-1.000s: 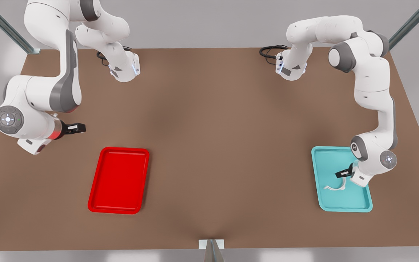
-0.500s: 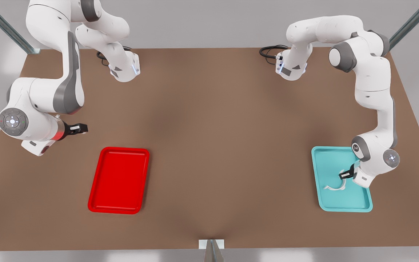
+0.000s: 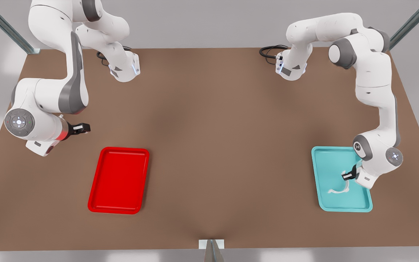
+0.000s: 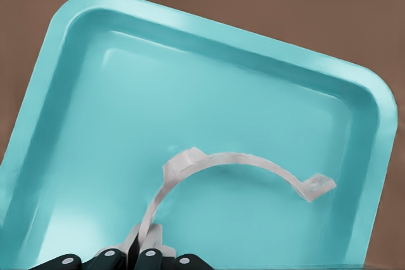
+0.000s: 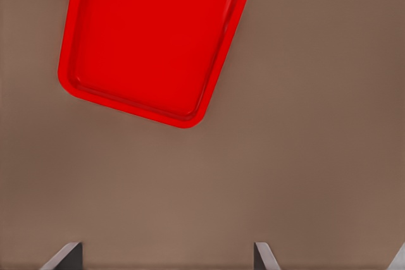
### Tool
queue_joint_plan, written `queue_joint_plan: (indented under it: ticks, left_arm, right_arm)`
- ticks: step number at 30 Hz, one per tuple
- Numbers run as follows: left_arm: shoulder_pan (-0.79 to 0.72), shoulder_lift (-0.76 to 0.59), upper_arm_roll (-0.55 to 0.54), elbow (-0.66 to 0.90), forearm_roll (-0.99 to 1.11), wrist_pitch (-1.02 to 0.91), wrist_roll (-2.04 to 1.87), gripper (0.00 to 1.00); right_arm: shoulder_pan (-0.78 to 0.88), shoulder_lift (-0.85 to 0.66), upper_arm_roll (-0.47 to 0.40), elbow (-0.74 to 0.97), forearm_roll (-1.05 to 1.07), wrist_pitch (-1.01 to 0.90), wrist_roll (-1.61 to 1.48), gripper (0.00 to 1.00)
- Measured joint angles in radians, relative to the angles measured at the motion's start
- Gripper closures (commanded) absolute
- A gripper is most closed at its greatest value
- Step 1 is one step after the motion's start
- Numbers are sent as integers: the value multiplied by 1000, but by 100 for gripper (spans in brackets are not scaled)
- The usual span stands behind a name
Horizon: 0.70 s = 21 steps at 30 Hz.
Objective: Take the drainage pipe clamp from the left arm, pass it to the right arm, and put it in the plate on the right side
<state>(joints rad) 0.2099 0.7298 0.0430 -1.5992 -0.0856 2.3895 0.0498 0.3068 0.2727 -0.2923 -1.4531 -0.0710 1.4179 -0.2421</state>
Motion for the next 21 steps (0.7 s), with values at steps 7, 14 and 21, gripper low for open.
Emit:
queue_joint_plan:
  ticks: [7, 14, 21]
  left_arm:
    - [-246, -100, -11, 63, 3, -106, -97, 79]
    - [-492, -55, -64, 225, 6, -228, -240, 79]
    - [-699, 101, -99, 481, 19, -272, -435, 79]
  right_arm:
    - [39, 141, 20, 127, 142, 8, -25, 0]
    - [80, 334, 75, 177, 452, 125, -246, 0]
    - [131, 381, 134, 171, 547, 315, -475, 0]
